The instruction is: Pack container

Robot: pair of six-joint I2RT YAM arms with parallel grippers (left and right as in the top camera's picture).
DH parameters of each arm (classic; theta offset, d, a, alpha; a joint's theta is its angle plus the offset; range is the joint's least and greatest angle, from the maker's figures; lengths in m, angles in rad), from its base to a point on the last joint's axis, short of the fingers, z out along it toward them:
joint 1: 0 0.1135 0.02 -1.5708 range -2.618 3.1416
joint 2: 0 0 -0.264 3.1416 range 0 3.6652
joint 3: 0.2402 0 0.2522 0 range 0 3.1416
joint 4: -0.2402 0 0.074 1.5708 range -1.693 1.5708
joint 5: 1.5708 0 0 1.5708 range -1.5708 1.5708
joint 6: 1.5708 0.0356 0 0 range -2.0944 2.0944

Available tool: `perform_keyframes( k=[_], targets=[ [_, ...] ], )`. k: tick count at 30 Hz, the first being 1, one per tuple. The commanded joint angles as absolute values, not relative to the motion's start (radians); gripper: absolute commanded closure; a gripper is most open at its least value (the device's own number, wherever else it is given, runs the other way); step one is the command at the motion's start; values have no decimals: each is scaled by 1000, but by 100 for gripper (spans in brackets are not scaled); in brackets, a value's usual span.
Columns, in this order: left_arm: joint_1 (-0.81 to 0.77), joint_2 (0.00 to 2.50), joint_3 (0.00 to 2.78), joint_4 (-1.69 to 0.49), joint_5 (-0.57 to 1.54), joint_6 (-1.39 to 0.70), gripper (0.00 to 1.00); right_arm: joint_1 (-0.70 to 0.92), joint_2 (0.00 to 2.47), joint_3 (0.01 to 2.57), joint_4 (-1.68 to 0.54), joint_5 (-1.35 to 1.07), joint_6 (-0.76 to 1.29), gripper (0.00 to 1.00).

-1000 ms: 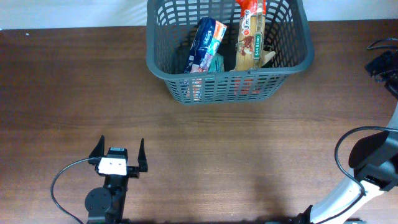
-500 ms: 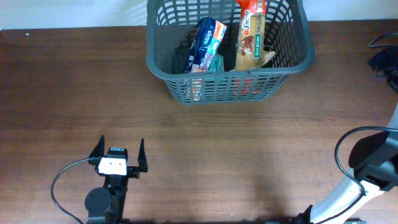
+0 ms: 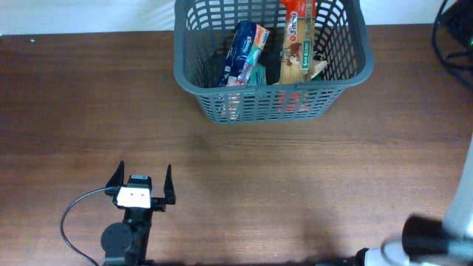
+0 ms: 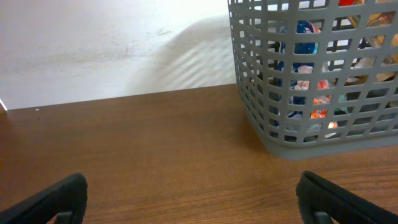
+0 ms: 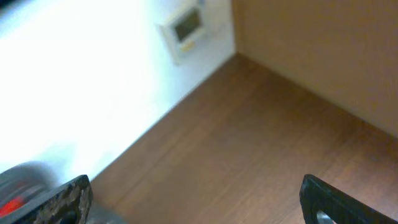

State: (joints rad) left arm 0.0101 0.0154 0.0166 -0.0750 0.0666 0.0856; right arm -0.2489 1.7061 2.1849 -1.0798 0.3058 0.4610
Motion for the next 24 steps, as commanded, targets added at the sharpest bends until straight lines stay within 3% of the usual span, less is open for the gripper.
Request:
perform_keyframes(
  k=[1,7,16,24],
  targets=[
    [16,5,8,-76,56,76,1,-182,1577,2071,-1073,326,419,1],
    [16,5,8,-76,56,76,1,-108,1380,1781,-859,325,419,1],
    [16,5,8,-76,56,76,1,-29,1003,1115,-294,316,427,1],
    [16,5,8,-76,56,76,1,-11,695,679,-69,250,426,1]
  ],
)
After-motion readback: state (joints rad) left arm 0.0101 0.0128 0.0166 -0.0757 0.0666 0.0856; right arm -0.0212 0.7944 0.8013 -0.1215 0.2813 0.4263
